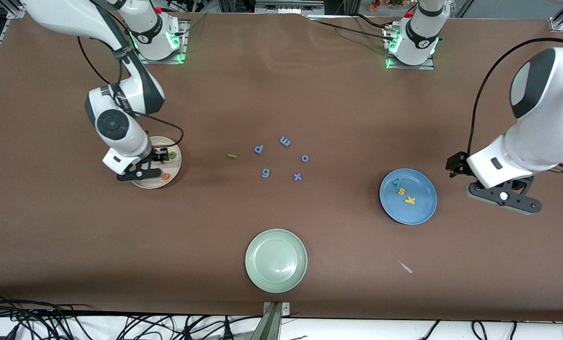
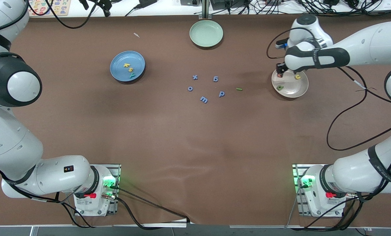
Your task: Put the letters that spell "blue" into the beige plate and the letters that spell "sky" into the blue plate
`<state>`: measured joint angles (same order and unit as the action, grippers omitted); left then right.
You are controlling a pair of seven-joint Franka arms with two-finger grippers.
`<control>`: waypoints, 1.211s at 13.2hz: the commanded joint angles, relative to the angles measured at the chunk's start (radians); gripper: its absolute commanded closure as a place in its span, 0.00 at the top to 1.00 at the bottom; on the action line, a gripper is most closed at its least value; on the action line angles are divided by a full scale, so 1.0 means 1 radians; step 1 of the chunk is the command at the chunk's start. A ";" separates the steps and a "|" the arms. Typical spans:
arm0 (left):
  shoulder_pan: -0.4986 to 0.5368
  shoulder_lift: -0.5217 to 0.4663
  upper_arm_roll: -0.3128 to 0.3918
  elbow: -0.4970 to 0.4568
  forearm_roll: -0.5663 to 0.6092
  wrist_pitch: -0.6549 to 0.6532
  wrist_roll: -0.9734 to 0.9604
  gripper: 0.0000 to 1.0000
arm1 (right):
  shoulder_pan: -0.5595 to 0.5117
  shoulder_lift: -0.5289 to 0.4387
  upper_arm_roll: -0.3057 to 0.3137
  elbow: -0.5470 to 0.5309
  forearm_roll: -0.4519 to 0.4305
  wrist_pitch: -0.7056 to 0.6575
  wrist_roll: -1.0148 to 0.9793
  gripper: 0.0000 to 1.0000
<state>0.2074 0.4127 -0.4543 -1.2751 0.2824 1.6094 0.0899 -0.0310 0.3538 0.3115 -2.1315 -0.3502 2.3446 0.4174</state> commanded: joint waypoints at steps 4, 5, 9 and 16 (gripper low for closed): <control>-0.092 -0.165 0.243 -0.091 -0.230 -0.013 0.002 1.00 | 0.022 0.097 0.182 0.057 0.010 0.037 0.609 0.74; -0.130 -0.192 0.306 -0.124 -0.251 -0.009 0.001 1.00 | 0.049 0.122 0.187 0.065 0.008 0.065 0.702 0.74; -0.197 -0.388 0.396 -0.413 -0.279 0.151 -0.114 1.00 | 0.121 0.189 0.187 0.073 -0.022 0.191 0.932 0.74; -0.230 -0.431 0.457 -0.460 -0.334 0.170 -0.153 1.00 | 0.128 0.214 0.187 0.073 -0.122 0.199 0.974 0.73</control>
<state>-0.0165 -0.0015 -0.0123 -1.7190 -0.0172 1.7668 -0.0535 0.0981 0.5458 0.4951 -2.0766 -0.4289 2.5351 1.3669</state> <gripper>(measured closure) 0.000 0.269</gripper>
